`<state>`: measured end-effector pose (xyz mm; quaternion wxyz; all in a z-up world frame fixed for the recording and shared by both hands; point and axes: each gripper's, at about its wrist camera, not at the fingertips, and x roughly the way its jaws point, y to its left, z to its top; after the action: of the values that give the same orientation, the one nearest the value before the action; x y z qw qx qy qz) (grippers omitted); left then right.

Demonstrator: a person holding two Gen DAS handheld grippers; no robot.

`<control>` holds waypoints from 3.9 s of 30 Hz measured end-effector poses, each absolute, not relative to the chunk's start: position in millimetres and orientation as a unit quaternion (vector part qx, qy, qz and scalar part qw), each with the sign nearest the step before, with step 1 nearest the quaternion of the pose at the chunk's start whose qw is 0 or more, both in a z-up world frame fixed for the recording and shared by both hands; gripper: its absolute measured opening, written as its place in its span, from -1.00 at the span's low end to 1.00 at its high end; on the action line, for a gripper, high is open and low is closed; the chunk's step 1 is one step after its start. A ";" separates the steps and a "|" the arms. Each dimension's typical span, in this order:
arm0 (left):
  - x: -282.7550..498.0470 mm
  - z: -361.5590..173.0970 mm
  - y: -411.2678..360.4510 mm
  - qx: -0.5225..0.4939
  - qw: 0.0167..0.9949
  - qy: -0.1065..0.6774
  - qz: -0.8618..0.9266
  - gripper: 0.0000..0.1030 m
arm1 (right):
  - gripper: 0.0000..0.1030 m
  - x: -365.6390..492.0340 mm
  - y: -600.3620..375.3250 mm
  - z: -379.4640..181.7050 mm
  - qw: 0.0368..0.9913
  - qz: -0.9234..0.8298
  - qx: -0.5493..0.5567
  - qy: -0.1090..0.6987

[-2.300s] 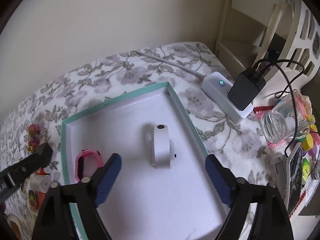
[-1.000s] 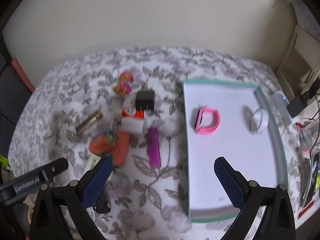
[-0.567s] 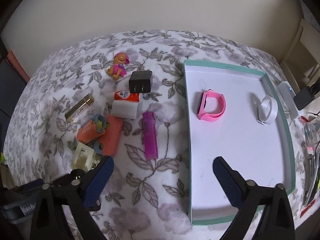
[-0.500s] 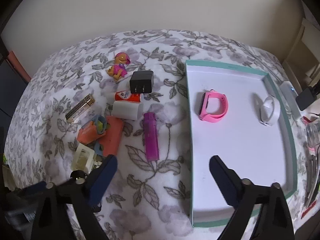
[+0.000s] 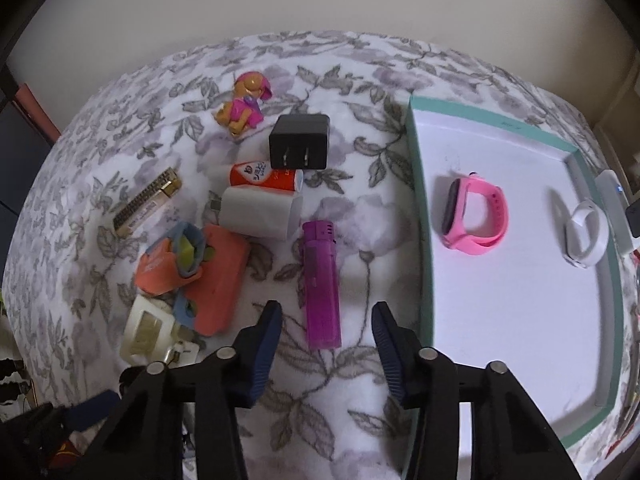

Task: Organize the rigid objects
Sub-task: 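Grasp the black toy car with the left tool while the right tool grasps the purple lighter, then carry the car and lighter into the tray and open both tools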

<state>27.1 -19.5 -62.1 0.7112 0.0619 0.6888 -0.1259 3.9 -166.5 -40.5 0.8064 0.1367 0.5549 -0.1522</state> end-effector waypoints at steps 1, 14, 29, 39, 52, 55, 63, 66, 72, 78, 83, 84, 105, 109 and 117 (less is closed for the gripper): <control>26.2 -63.2 -21.2 0.064 0.710 0.690 -0.127 0.12 | -0.09 5.2 -166.6 -43.1 0.805 -0.152 0.137 0.557; 8.9 -85.4 -47.7 0.102 0.691 0.704 -0.128 -0.33 | -0.21 17.3 -160.4 -59.0 0.807 -0.161 0.110 0.558; 14.5 -78.5 -38.4 0.098 0.694 0.700 -0.134 -0.35 | -0.59 6.0 -156.9 -56.5 0.803 -0.165 0.105 0.563; 16.2 -60.7 -31.1 0.098 0.712 0.682 -0.135 -0.35 | -0.59 3.6 -155.1 -45.1 0.809 -0.155 0.115 0.556; 13.6 -3.7 -22.0 0.093 0.759 0.626 -0.154 -0.35 | -0.59 -5.1 -169.0 3.2 0.835 -0.154 0.148 0.507; 10.3 11.5 -21.2 0.094 0.771 0.608 -0.162 -0.35 | -0.59 -9.4 -174.8 17.1 0.840 -0.161 0.152 0.495; 7.6 55.7 -34.7 0.092 0.789 0.577 -0.191 -0.36 | -0.60 -31.4 -219.2 46.2 0.842 -0.202 0.188 0.464; 12.5 66.7 -54.3 0.095 0.796 0.565 -0.198 -0.36 | -0.60 -41.5 -239.2 54.1 0.842 -0.220 0.201 0.449; 23.1 77.7 -97.6 0.097 0.798 0.551 -0.226 -0.36 | -0.60 -64.7 -278.6 59.3 0.832 -0.258 0.220 0.439; 16.6 62.6 -148.8 0.109 0.778 0.560 -0.264 -0.36 | -0.60 -81.1 -312.8 41.0 0.807 -0.288 0.233 0.461; 1.2 38.9 -189.1 0.130 0.752 0.575 -0.295 -0.35 | -0.59 -90.4 -332.8 19.8 0.783 -0.302 0.247 0.484; -2.3 31.4 -197.8 0.136 0.746 0.579 -0.299 -0.35 | -0.59 -93.2 -337.6 14.2 0.776 -0.306 0.252 0.491; -10.1 -39.5 -235.6 0.163 0.724 0.610 -0.278 -0.35 | -0.59 -102.1 -362.8 -28.0 0.734 -0.319 0.269 0.537; -9.1 -40.8 -235.3 0.158 0.724 0.611 -0.279 -0.35 | -0.58 -101.1 -360.9 -27.3 0.732 -0.324 0.258 0.541; -6.2 -27.9 -224.9 0.149 0.732 0.603 -0.280 -0.15 | -0.55 -104.4 -359.1 -25.0 0.730 -0.329 0.255 0.541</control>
<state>-6.2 -224.9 -27.9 0.7317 0.1493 0.6032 -0.2802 -104.4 -359.1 -25.0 0.7305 0.2550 0.5413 -0.3291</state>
